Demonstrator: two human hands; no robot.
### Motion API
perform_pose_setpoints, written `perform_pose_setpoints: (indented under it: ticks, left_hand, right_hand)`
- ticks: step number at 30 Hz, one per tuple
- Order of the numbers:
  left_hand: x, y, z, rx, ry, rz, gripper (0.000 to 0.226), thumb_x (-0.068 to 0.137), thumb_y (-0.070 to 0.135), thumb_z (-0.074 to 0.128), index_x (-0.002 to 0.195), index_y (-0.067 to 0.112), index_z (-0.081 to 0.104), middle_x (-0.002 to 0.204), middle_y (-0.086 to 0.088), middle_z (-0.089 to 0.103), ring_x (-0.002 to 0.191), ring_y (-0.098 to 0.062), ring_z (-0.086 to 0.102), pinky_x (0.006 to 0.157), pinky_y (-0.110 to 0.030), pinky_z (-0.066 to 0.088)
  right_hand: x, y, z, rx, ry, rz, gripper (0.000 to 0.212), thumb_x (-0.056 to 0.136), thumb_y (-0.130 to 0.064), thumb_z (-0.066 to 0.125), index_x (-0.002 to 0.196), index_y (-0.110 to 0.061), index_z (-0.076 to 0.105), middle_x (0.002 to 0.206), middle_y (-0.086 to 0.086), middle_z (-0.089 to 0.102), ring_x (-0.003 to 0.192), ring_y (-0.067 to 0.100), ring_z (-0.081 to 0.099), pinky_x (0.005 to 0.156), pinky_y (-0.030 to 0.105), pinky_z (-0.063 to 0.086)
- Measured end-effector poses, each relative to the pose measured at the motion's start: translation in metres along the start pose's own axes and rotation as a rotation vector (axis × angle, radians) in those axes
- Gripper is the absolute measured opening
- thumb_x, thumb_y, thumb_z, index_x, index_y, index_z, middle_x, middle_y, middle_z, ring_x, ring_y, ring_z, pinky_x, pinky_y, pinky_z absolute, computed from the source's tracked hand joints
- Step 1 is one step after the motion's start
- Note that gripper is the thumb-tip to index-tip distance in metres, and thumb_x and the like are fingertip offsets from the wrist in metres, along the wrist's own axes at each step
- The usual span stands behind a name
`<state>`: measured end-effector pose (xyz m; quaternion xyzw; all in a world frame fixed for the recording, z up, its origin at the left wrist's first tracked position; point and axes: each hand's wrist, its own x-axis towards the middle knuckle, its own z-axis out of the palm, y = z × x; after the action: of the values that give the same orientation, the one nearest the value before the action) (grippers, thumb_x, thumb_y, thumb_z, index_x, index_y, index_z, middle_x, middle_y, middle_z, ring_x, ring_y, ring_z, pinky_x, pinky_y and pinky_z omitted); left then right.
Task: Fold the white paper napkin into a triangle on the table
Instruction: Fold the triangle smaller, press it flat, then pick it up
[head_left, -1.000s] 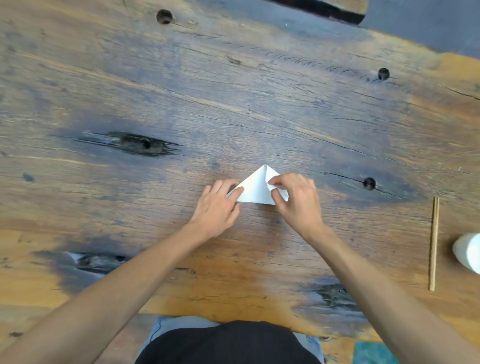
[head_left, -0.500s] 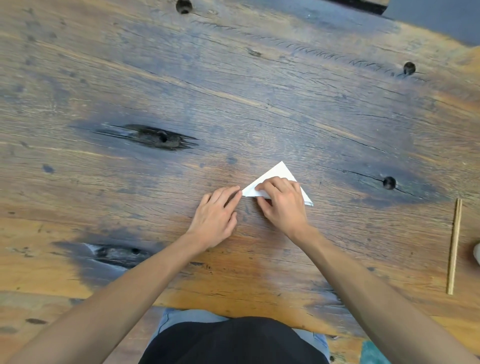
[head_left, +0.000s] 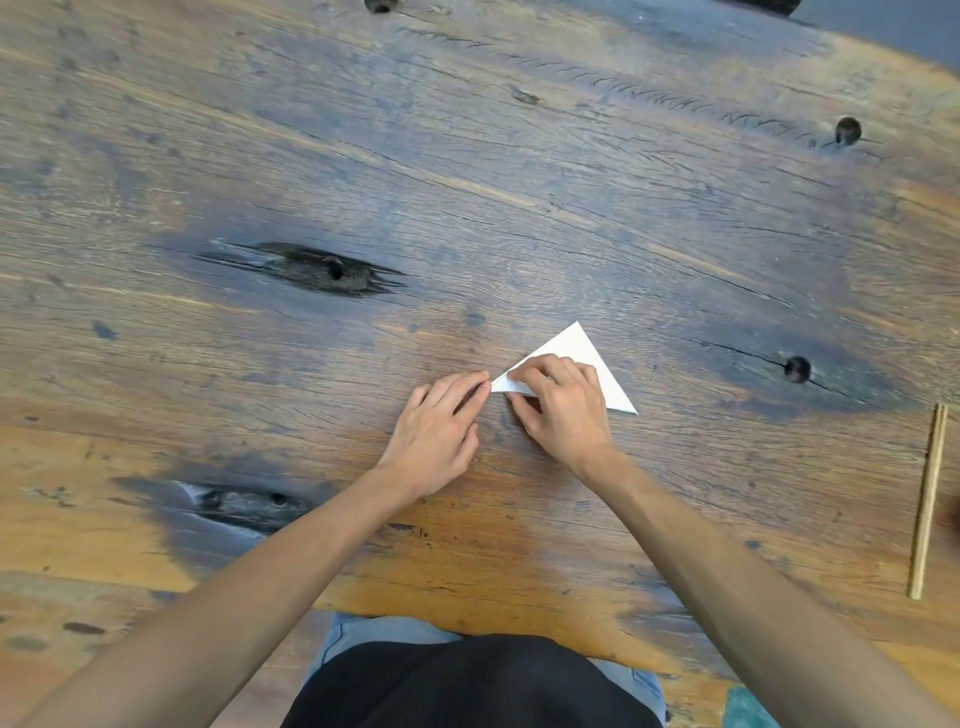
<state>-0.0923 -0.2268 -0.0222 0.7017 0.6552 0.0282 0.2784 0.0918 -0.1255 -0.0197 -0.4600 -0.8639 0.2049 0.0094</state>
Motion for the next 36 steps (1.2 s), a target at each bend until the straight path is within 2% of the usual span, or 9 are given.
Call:
perform_pose_setpoints:
  ticks: [21, 36]
  left_hand:
    - [-0.001, 0.0, -0.006, 0.004, 0.01, 0.016, 0.052, 0.095, 0.022, 0.055, 0.145, 0.01, 0.052, 0.153, -0.003, 0.048, 0.138, -0.023, 0.045, 0.106, -0.041, 0.043]
    - [0.0, -0.002, -0.003, -0.019, 0.032, 0.026, 0.052, 0.094, 0.022, 0.053, 0.145, 0.01, 0.051, 0.152, -0.002, 0.049, 0.136, -0.021, 0.045, 0.105, -0.04, 0.043]
  right_hand:
    - [-0.002, -0.004, 0.014, 0.031, 0.167, -0.07, 0.01, 0.092, -0.023, 0.076, 0.101, -0.019, 0.08, 0.105, -0.004, 0.073, 0.09, 0.024, 0.069, 0.081, 0.04, 0.047]
    - [-0.007, -0.002, 0.019, 0.016, 0.12, -0.065, 0.019, 0.093, -0.028, 0.074, 0.109, -0.019, 0.078, 0.113, -0.002, 0.072, 0.096, 0.024, 0.069, 0.084, 0.041, 0.046]
